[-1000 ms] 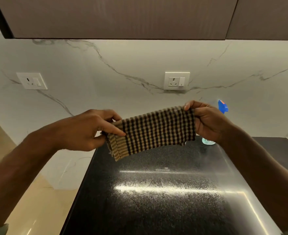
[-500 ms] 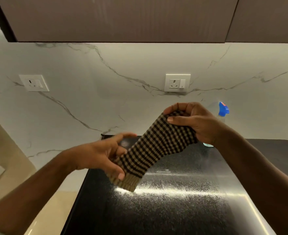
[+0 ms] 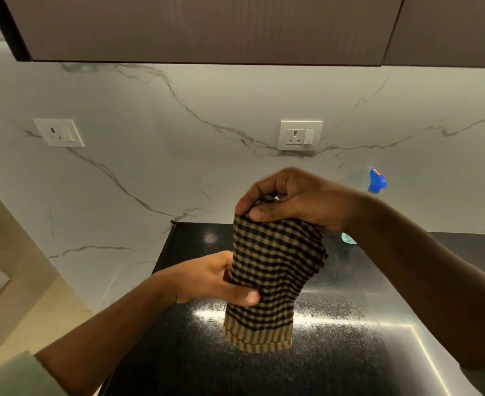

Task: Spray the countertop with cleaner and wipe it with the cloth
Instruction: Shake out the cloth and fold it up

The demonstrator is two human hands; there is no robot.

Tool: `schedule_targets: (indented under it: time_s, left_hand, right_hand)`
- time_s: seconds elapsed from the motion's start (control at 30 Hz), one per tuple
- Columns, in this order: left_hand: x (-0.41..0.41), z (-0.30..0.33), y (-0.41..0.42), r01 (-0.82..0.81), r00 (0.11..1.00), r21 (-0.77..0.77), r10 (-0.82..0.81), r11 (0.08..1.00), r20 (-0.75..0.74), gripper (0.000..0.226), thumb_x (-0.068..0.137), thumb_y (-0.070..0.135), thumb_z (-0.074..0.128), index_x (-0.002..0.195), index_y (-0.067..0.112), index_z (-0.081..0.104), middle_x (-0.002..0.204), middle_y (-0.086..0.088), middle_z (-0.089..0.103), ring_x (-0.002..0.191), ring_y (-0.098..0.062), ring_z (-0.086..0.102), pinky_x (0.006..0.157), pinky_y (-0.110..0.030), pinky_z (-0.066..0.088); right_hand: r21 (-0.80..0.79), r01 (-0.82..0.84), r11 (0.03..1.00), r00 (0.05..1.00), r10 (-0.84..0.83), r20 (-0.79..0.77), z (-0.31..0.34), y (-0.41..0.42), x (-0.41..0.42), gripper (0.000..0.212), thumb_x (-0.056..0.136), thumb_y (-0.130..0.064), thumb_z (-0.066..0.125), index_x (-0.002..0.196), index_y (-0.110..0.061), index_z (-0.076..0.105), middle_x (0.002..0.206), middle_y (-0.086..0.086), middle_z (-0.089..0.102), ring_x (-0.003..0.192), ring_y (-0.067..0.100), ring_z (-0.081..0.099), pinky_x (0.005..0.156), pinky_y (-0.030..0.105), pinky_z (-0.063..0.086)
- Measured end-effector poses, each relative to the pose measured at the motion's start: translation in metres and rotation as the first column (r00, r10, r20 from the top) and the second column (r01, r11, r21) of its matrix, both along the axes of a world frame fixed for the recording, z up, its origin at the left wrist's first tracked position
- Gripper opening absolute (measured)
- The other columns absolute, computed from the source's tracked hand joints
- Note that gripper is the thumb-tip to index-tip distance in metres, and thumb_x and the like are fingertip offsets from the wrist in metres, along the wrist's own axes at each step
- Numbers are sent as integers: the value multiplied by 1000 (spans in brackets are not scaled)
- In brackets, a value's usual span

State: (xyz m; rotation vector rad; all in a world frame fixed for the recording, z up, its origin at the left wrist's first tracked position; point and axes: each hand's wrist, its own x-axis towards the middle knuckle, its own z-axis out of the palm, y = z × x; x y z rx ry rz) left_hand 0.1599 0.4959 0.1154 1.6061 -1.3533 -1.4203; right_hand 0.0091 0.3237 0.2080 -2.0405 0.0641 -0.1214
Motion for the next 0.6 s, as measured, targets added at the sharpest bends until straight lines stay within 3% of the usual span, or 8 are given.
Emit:
schedule_targets:
  time_s: [0.1, 0.2, 0.3, 0.4, 0.47, 0.5, 0.57, 0.6]
  left_hand:
    - [-9, 1, -7, -16, 999, -115, 10, 993, -54, 59, 73, 31, 83, 126, 31, 57, 124, 9, 72, 121, -13, 66, 105, -35, 52]
    - [-9, -10, -8, -54, 969, -133, 20, 990, -248, 53, 79, 30, 83, 126, 17, 63, 127, -6, 69, 126, -29, 63, 110, -47, 49]
    - [-9, -20, -10, -68, 796, -52, 23, 996, -605, 46, 78, 22, 88, 119, 11, 72, 124, -14, 68, 120, -31, 65, 100, -41, 56]
    - [-8, -29, -12, -126, 655, -20, 68, 992, -752, 46, 80, 15, 87, 121, 4, 70, 126, -20, 65, 116, -31, 66, 97, -40, 59]
    - [-5, -36, -10, -187, 616, -14, 106, 982, -781, 50, 79, 13, 88, 123, 0, 68, 126, -23, 64, 114, -32, 67, 97, -40, 59]
    - [-3, -39, -9, -221, 615, -10, 131, 975, -778, 53, 77, 14, 89, 123, -1, 69, 125, -23, 65, 114, -32, 68, 97, -40, 59]
    - [0, -42, -7, -261, 650, -15, 164, 965, -742, 57, 74, 18, 92, 123, 1, 70, 125, -21, 67, 117, -32, 67, 99, -40, 58]
    - [2, -42, -6, -266, 678, -24, 170, 964, -715, 60, 73, 22, 92, 125, 2, 69, 127, -20, 67, 119, -33, 65, 100, -41, 57]
  right_hand:
    - [19, 6, 1000, 1000, -6, -25, 0, -6, 6, 17, 92, -7, 69, 107, -14, 75, 108, 2, 77, 103, 16, 71, 91, 29, 56]
    - [-52, 93, 994, 991, -97, -88, -7, -27, 16, 16, 90, -9, 71, 105, -14, 75, 107, 1, 76, 103, 15, 71, 91, 28, 57]
    - [-159, 247, 956, 944, -274, -184, -33, -44, 27, 22, 90, -21, 74, 110, -13, 74, 109, 4, 76, 105, 20, 70, 91, 32, 57]
    - [-209, 549, 809, 818, -572, -64, -63, -43, 26, 40, 94, -38, 69, 118, -7, 66, 117, 12, 70, 108, 28, 66, 87, 31, 54]
    - [-61, 703, 708, 705, -706, -70, -84, -35, 13, 60, 98, -52, 58, 123, 2, 61, 121, 22, 65, 108, 39, 64, 85, 33, 54]
    - [61, 735, 676, 672, -713, -198, -99, -30, 4, 70, 97, -61, 52, 132, 0, 55, 123, 21, 63, 108, 37, 63, 91, 39, 55]
    - [284, 745, 604, 653, -571, -498, -126, -15, -12, 89, 87, -78, 48, 146, -10, 45, 127, 15, 59, 112, 32, 62, 100, 50, 52]
    - [375, 729, 573, 671, -486, -561, -137, -8, -19, 96, 81, -83, 48, 145, -12, 45, 129, 15, 60, 114, 32, 62, 101, 51, 51]
